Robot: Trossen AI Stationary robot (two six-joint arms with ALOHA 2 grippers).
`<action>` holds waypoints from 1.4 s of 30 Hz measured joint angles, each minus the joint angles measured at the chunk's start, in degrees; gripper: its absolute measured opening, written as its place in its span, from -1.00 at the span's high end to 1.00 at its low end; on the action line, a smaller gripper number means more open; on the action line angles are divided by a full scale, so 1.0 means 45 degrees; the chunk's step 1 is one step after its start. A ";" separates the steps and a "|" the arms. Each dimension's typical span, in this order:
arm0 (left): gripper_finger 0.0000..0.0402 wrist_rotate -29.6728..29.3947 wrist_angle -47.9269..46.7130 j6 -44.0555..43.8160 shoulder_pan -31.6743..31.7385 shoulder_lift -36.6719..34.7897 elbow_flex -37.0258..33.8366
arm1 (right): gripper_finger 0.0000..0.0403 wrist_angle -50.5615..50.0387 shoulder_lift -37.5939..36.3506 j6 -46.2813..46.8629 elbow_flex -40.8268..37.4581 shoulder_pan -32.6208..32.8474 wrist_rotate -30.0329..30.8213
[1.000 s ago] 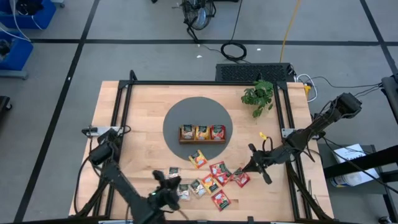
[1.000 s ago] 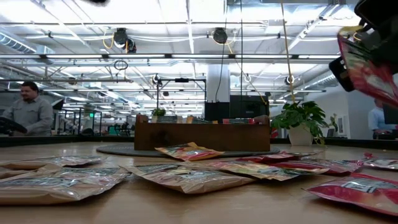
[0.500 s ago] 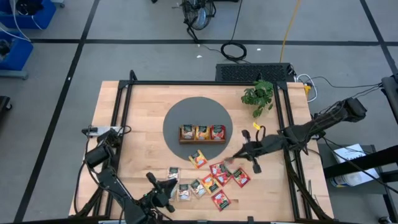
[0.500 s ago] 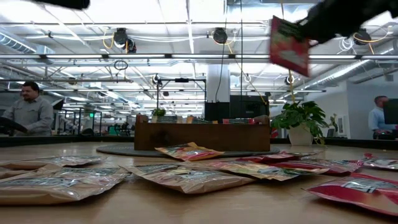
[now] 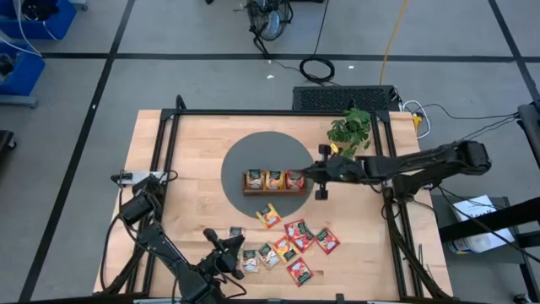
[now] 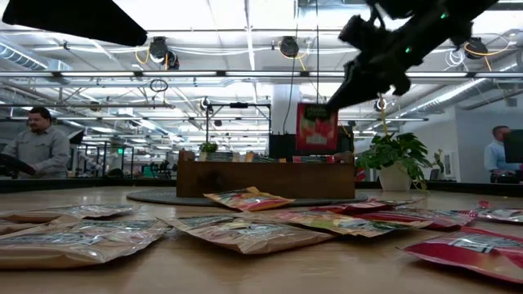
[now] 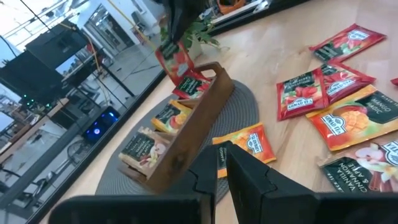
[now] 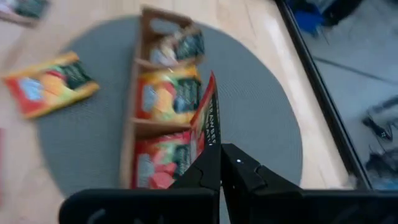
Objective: Pick & Place Tea
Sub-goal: Put the strawberry tea sachet into the right compartment of the wooden organizer
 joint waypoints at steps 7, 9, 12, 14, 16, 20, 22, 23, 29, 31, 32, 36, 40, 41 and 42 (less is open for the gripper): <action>0.79 0.0005 -0.0005 0.0294 0.0023 0.0000 0.0000 | 1.00 0.0781 0.1638 0.0059 0.0009 -0.0827 -0.1263; 0.79 0.0083 0.0000 0.0298 0.0056 0.0000 0.0000 | 1.00 0.0883 0.1993 0.0062 0.0009 -0.0827 -0.1265; 0.79 0.0102 -0.0005 0.0299 0.0092 0.0000 0.0000 | 1.00 0.1040 0.2320 0.0040 0.0009 -0.0827 -0.1258; 0.79 0.0107 -0.0003 0.0299 0.0092 0.0000 0.0000 | 1.00 0.1029 0.2415 0.0054 0.0009 -0.0827 -0.1248; 0.79 0.0109 -0.0003 0.0297 0.0092 0.0000 0.0000 | 1.00 0.1077 0.2486 0.0054 0.0009 -0.0827 -0.1243; 0.79 0.0214 0.0000 0.0319 0.0087 0.0000 0.0005 | 1.00 0.1051 0.2497 0.0064 0.0009 -0.0827 -0.1234; 0.79 0.0337 0.0003 0.0409 0.0091 0.0000 0.0005 | 1.00 0.1039 0.2497 0.0080 0.0009 -0.0827 -0.1234; 0.79 0.0340 0.0016 0.0424 0.0097 0.0000 0.0005 | 1.00 0.1034 0.2497 0.0154 0.0009 -0.0827 -0.1229; 0.79 0.0350 0.0343 0.0807 0.0260 0.0000 0.0005 | 1.00 0.0947 0.2497 0.0449 0.0009 -0.0827 -0.1229; 0.79 0.0373 0.0376 0.0895 0.0319 0.0000 0.0005 | 1.00 0.0946 0.2497 0.0492 0.0009 -0.0827 -0.1229; 0.79 0.0439 0.0429 0.0908 0.0342 0.0000 0.0005 | 1.00 0.0942 0.2497 0.0540 0.0009 -0.0827 -0.1229; 0.79 0.0719 0.0757 0.1316 0.0408 0.0005 0.0005 | 1.00 0.0798 0.2492 0.1208 0.0009 -0.0822 -0.1255; 0.79 0.0712 0.1120 0.1952 0.0408 0.0005 0.0005 | 1.00 0.0795 0.2492 0.1895 0.0009 -0.0824 -0.1239; 0.79 0.0709 0.1113 0.1985 0.0408 0.0009 0.0005 | 1.00 0.0788 0.2492 0.1939 0.0009 -0.0822 -0.1239; 0.79 0.0709 0.1114 0.1980 0.0405 0.0007 0.0005 | 1.00 0.0769 0.2492 0.1939 0.0009 -0.0822 -0.1239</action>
